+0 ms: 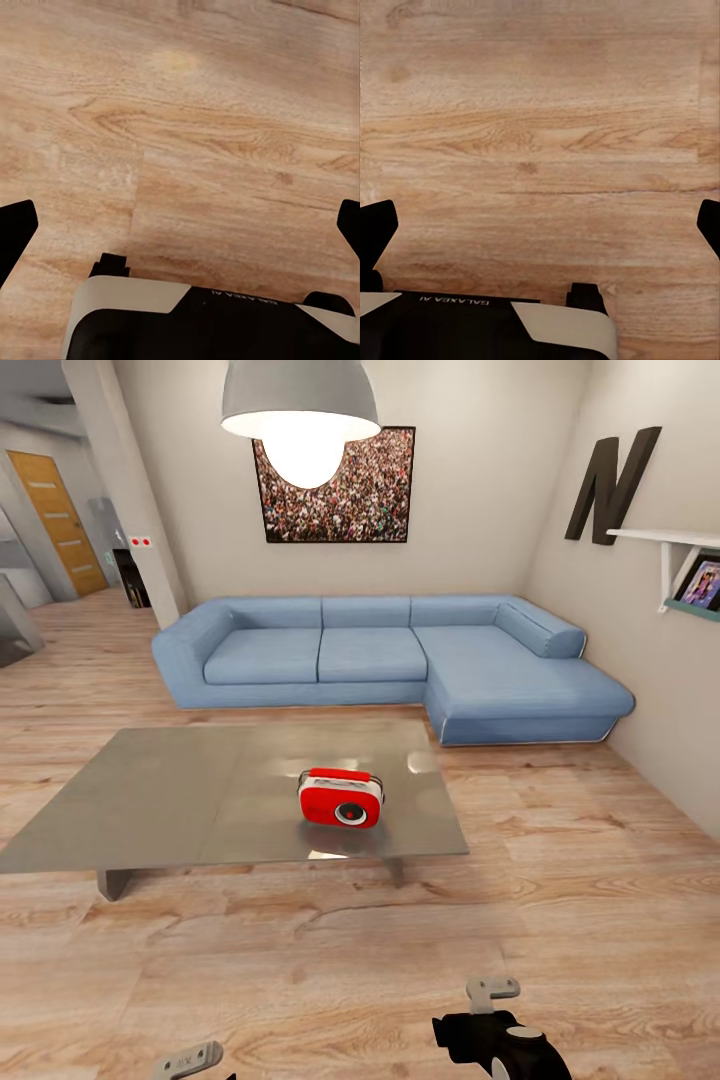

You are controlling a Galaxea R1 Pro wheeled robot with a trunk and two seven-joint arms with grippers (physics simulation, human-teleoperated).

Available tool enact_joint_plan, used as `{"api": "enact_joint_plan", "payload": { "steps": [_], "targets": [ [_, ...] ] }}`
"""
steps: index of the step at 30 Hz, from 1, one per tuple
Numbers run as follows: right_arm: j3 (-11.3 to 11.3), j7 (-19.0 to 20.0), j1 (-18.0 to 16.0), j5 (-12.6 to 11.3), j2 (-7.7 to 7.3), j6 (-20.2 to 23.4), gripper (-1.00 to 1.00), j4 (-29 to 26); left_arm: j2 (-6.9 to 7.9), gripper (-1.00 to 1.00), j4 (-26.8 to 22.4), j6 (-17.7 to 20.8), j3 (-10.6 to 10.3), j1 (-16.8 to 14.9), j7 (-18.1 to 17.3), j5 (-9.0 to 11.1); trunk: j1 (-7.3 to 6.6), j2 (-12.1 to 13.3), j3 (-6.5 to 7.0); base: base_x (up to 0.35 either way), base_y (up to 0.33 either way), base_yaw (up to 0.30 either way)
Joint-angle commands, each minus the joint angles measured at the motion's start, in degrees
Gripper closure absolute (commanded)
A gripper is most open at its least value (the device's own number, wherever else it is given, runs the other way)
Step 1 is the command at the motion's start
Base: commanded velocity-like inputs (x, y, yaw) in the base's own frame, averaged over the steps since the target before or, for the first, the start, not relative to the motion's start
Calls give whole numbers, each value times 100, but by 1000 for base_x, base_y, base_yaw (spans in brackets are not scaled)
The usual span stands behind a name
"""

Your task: Turn on the radio receiver that's on the table in the living room.

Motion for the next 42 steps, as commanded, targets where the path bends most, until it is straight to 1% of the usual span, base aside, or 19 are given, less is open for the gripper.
{"api": "enact_joint_plan", "payload": {
  "steps": [1, 11, 17, 23, 33, 42],
  "targets": [
    [0, 0, 0, 0, 0, 1, -100, 2, 0, -100, 3, -1, -3, 0, 0, 1, 0, 0, 0, 0, 0, 0],
    [7, 2, 0, -7, 0, 0, -100, 8, 5, -100, 16, -2, -6, 0, -12, 11, 0, 0, 0, 0, 0, 0],
    [14, 8, 0, -9, 0, 1, -100, 13, 14, -100, 210, -2, 0, 0, -33, 52, 0, 0, 0, 28, 0, 0],
    [9, 9, 0, -9, 0, 1, -100, 17, 12, -100, 250, -2, 0, 0, -31, 62, 0, 0, 0, 285, 52, 0],
    [9, 9, 0, -9, 0, 1, -100, 18, 10, -100, 252, -2, 0, 0, -30, 63, 0, 0, 0, 318, 164, 0],
    [9, 9, 0, -20, 0, 1, -100, 18, 14, -100, 259, -2, 0, 1, -27, 56, 0, 0, 0, 251, 132, 0]
  ]
}}
